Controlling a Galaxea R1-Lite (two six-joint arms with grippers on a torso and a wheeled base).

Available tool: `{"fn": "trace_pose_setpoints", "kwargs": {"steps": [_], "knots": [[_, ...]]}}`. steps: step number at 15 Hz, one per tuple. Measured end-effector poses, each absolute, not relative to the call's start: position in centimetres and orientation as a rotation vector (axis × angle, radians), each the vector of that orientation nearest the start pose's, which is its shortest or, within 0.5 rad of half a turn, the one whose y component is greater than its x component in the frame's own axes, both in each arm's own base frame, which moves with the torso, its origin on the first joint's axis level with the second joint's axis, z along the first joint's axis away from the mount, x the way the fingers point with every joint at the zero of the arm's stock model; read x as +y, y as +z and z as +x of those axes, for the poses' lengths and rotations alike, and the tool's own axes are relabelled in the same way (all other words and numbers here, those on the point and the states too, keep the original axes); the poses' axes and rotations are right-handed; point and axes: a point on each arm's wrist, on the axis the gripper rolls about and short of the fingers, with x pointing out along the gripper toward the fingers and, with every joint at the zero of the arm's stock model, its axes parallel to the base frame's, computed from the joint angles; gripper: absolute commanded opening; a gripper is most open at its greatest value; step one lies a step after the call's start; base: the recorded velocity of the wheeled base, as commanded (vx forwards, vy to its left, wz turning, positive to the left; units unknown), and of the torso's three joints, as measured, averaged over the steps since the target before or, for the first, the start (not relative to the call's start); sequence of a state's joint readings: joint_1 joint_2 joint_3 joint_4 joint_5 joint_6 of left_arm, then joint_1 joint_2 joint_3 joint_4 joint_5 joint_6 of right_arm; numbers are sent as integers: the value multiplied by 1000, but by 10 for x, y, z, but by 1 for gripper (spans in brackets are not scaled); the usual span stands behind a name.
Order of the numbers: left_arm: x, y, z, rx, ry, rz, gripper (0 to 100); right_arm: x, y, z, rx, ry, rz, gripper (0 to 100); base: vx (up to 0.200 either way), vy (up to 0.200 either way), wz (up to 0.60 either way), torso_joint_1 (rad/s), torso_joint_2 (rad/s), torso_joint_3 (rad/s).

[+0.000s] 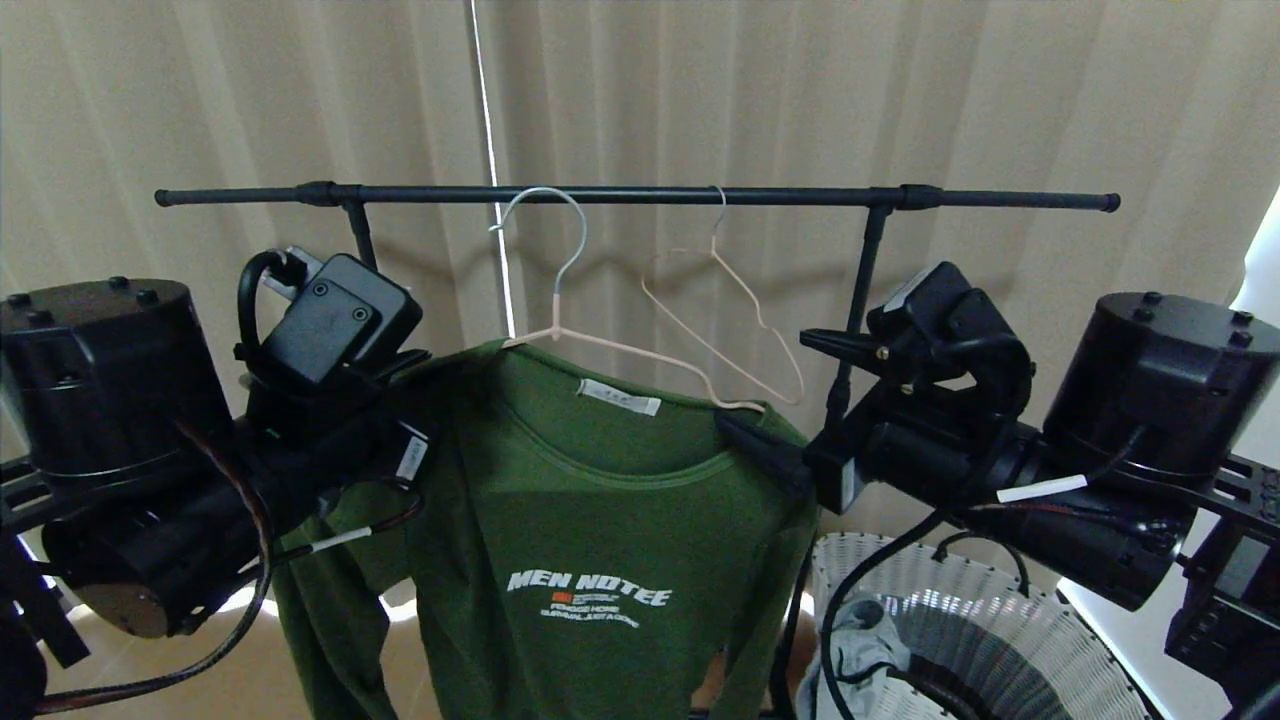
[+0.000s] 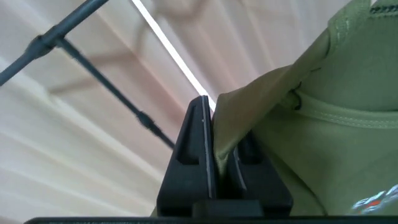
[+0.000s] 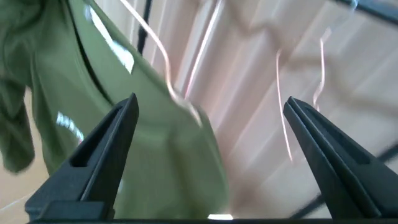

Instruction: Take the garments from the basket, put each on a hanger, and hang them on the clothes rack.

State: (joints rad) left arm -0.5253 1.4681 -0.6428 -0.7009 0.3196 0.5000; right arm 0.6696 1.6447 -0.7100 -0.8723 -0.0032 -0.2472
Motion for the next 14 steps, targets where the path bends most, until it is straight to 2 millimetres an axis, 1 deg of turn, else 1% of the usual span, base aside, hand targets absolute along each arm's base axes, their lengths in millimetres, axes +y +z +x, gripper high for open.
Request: {"fn": "trace_pose_setpoints", "kwargs": {"steps": [3, 7, 12, 13, 14], "knots": [[-122, 208, 209, 52, -264, 551, 0, 189, 201, 239, -35, 667, -295, 100, 0, 0, 0, 0, 0, 0], [-125, 205, 203, 55, -290, 556, 0, 198, 202, 251, -25, 666, -332, 100, 0, 0, 0, 0, 0, 0], [-127, 202, 200, 61, -306, 562, 0, 205, 195, 254, -30, 679, -408, 100, 0, 0, 0, 0, 0, 0], [-129, 201, 199, 60, -313, 563, 0, 207, 194, 254, -28, 685, -410, 0, 0, 0, 0, 0, 0, 0], [-130, 201, 198, 58, -319, 562, 0, 209, 193, 253, -26, 693, -411, 0, 0, 0, 0, 0, 0, 0]]}}
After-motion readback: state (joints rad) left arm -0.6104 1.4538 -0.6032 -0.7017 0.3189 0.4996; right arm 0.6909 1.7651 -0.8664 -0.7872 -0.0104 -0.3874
